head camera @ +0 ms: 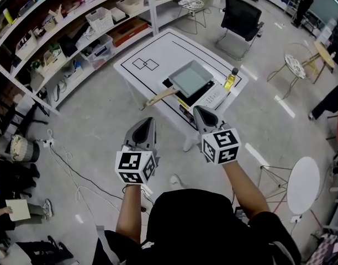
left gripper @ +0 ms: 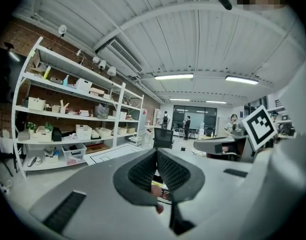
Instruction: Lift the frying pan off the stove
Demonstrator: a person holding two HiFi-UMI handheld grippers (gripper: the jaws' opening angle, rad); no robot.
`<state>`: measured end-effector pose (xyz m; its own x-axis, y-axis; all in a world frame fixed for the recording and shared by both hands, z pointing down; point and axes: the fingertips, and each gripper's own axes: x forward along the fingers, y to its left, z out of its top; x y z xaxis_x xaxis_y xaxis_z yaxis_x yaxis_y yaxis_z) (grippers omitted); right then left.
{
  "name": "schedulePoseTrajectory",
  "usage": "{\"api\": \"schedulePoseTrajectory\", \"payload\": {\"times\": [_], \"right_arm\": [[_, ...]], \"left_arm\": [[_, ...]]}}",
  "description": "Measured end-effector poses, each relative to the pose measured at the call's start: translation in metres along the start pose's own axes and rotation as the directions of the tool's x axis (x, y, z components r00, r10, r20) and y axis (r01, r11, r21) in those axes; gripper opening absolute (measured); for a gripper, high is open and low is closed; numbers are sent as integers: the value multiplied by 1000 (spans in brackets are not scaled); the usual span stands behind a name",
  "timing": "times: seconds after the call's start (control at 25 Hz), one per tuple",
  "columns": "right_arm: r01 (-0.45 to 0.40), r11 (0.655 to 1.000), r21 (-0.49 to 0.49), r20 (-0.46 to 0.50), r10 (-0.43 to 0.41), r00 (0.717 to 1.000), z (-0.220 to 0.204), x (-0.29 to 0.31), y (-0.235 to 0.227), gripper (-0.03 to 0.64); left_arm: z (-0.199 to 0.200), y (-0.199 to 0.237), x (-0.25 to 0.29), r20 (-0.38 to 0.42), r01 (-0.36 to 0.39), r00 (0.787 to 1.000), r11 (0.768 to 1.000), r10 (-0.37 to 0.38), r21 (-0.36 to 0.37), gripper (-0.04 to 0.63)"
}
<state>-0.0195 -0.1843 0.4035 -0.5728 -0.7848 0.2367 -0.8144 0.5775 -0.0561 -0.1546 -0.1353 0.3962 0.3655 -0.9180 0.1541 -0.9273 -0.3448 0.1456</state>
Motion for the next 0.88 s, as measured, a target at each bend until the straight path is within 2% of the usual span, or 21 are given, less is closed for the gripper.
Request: {"api": "schedulePoseTrajectory", "payload": {"times": [0.28,0.88], "right_arm": [[-1,1000,-15,-10,1,1000,-3,29,9,2],[-11,1000,-4,-22,11,1000,0,61,-2,2]], "left_arm": [[-1,35,7,-4,-9,1000,1000,9,2,11],[-9,50,35,-41,-8,999,1000,8,-11,11]]}}
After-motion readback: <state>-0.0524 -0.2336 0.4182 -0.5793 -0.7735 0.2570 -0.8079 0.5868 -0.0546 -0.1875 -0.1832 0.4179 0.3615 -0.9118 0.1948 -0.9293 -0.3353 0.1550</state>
